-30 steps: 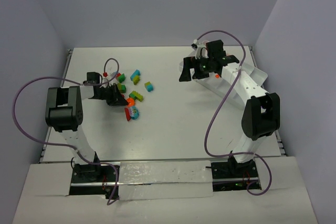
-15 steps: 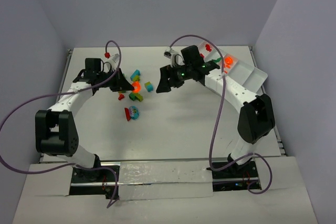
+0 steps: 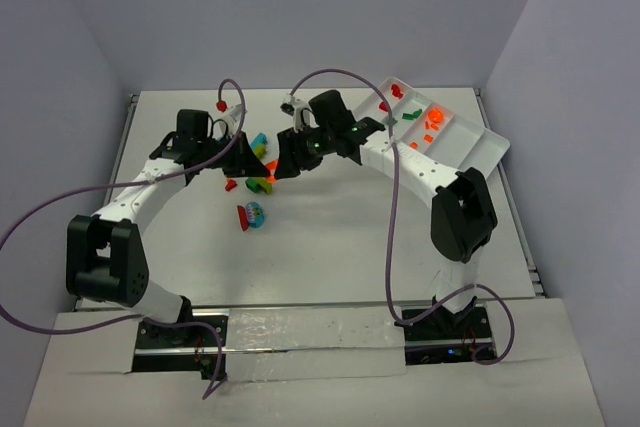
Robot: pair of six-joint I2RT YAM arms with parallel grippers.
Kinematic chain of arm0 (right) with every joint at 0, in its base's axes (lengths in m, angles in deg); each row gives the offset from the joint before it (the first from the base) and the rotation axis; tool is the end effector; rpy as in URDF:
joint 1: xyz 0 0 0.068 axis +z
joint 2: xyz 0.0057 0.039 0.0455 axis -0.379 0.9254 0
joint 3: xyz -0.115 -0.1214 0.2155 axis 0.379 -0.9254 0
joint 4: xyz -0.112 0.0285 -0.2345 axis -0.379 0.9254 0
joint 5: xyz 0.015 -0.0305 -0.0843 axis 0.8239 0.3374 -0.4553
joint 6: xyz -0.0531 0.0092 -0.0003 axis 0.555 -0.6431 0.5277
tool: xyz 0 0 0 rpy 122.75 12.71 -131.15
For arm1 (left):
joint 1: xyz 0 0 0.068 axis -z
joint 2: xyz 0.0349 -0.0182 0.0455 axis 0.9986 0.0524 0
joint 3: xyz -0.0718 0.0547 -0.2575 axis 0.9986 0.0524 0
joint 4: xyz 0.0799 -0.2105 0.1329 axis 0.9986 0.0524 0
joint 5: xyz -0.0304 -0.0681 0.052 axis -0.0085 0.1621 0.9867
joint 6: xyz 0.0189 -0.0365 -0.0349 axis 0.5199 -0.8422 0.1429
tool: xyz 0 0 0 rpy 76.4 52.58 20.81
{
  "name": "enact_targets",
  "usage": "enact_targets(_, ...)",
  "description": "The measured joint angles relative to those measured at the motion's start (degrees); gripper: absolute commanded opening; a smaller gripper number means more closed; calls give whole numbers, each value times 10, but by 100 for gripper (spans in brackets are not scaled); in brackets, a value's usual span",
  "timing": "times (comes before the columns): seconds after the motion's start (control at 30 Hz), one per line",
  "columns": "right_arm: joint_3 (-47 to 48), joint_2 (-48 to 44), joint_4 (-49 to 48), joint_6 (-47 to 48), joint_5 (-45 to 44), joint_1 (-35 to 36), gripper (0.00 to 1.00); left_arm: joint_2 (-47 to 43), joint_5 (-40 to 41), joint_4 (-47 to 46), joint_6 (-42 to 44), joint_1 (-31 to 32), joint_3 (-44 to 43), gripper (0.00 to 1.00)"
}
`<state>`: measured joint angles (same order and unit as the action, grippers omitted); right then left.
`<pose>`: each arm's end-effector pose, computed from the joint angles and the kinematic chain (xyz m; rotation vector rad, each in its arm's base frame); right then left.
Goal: Sort the legos into containers by color
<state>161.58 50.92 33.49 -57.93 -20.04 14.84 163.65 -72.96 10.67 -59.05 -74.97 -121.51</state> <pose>0.3253 0.2709 0.2970 -0.8610 2.2043 1.0894 0.3115 -0.0920 0.2634 0.2861 2.3167 -1.1664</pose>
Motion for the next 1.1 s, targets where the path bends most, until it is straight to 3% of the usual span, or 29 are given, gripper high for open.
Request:
enact_targets(0.3, 12, 16, 9, -3, -22, 1, 37, -6, -4, 0, -1, 10, 0, 0)
enact_targets(0.4, 16, 16, 6, -5, -16, 1, 23, -8, -4, 0, -1, 14, 0, 1)
enact_targets(0.47, 17, 16, 5, -5, -8, 1, 3, -10, -4, 0, -1, 15, 0, 3)
enact_targets(0.53, 19, 16, 5, -10, -7, 1, 0, -11, -4, 0, -2, 15, 0, 21)
enact_targets(0.63, 19, 16, 5, -9, -7, 1, 0, -13, -3, 1, -3, 18, -1, 66)
enact_targets(0.7, 19, 16, 5, -6, -5, -1, 0, -13, 8, 10, 1, 18, -7, 75)
enact_targets(0.73, 17, 16, 5, -4, -4, -3, 0, -14, 16, 15, 5, 18, -11, 86)
enact_targets(0.8, 3, 10, 4, 2, -2, -11, 0, -17, 33, 23, 11, 12, -19, 98)
enact_targets(0.93, -54, -21, 5, 20, -3, -75, 0, -36, 62, 35, 31, -27, -27, 99)
enact_targets(1.1, -96, -61, 15, 56, -52, -251, 0, -47, 124, 36, 71, -81, -34, 99)
